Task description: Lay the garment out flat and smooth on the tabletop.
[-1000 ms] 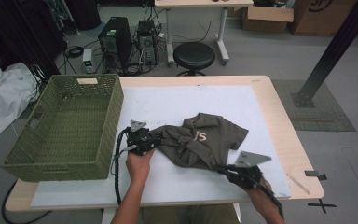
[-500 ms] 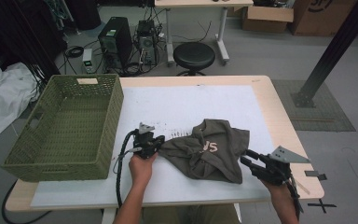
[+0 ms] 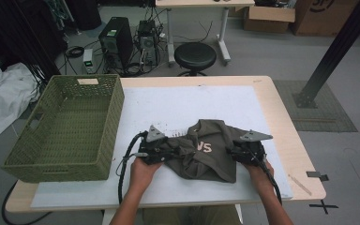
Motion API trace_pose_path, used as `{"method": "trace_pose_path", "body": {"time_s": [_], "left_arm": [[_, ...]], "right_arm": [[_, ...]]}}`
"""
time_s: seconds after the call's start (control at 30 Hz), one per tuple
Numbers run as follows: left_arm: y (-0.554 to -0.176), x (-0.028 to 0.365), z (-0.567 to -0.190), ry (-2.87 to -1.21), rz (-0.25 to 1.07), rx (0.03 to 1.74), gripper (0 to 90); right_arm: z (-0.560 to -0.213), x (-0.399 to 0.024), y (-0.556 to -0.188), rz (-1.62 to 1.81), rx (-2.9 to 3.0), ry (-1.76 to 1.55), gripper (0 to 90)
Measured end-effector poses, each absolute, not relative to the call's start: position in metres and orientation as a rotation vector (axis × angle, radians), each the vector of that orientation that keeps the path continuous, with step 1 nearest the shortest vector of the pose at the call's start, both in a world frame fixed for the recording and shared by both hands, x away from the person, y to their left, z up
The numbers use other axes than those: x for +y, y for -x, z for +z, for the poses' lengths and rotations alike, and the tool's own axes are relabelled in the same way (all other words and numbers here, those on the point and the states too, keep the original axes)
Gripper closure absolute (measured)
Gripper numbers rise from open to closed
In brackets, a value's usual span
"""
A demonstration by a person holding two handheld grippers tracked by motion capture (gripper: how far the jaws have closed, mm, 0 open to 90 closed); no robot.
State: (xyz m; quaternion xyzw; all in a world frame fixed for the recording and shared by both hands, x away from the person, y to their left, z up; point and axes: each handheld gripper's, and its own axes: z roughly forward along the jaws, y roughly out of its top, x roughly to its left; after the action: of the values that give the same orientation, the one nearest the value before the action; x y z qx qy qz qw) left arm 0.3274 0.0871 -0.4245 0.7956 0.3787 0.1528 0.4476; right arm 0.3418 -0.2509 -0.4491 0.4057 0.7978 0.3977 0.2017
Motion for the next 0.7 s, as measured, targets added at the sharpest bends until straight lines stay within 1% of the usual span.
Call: {"method": "trace_pose_path", "body": {"time_s": [0.1, 0.17, 0.2, 0.23, 0.27, 0.33, 0.4, 0.47, 0.5, 0.53, 0.57, 0.6, 0.63, 0.67, 0.7], "left_arm": [[-0.328, 0.077, -0.427, -1.989, 0.368, 0.91, 40.1], [-0.333, 0.068, -0.43, -2.043, 0.371, 0.916, 42.0], [-0.336, 0.064, -0.432, -2.087, 0.383, 0.923, 50.1], [-0.34, 0.061, -0.434, -2.126, 0.39, 0.941, 66.2], [-0.343, 0.061, -0.435, -2.132, 0.392, 0.954, 83.9], [-0.347, 0.063, -0.435, -2.106, 0.39, 0.987, 85.6], [-0.352, 0.071, -0.432, -2.03, 0.387, 1.046, 85.8], [-0.358, 0.088, -0.427, -1.877, 0.374, 1.137, 85.8], [-0.363, 0.1, -0.422, -1.784, 0.399, 1.204, 85.7], [-0.365, 0.104, -0.421, -1.756, 0.418, 1.23, 85.6], [-0.372, 0.114, -0.416, -1.723, 0.494, 1.301, 85.5], [-0.376, 0.118, -0.415, -1.714, 0.53, 1.34, 84.8], [-0.381, 0.122, -0.413, -1.708, 0.568, 1.395, 82.3], [-0.385, 0.125, -0.412, -1.706, 0.592, 1.439, 77.0], [-0.388, 0.127, -0.412, -1.702, 0.616, 1.482, 69.2]], "right_arm": [[-0.448, -0.255, -0.341, 1.137, 2.208, -1.152, 53.7], [-0.449, -0.256, -0.34, 1.134, 2.214, -1.151, 53.3], [-0.449, -0.256, -0.34, 1.132, 2.22, -1.148, 52.8], [-0.449, -0.256, -0.34, 1.128, 2.229, -1.14, 52.5], [-0.449, -0.255, -0.341, 1.125, 2.237, -1.134, 52.4], [-0.449, -0.255, -0.341, 1.129, 2.241, -1.132, 52.3], [-0.449, -0.257, -0.341, 1.148, 2.233, -1.142, 52.4], [-0.449, -0.258, -0.341, 1.16, 2.224, -1.156, 52.5], [-0.449, -0.259, -0.341, 1.165, 2.221, -1.163, 52.6], [-0.449, -0.259, -0.341, 1.167, 2.218, -1.167, 52.8], [-0.449, -0.259, -0.341, 1.167, 2.217, -1.171, 53.0], [-0.449, -0.259, -0.341, 1.162, 2.215, -1.175, 53.0], [-0.449, -0.259, -0.342, 1.157, 2.215, -1.177, 53.0], [-0.449, -0.259, -0.342, 1.152, 2.215, -1.182, 53.0], [-0.449, -0.259, -0.342, 1.15, 2.211, -1.183, 52.9]]}}
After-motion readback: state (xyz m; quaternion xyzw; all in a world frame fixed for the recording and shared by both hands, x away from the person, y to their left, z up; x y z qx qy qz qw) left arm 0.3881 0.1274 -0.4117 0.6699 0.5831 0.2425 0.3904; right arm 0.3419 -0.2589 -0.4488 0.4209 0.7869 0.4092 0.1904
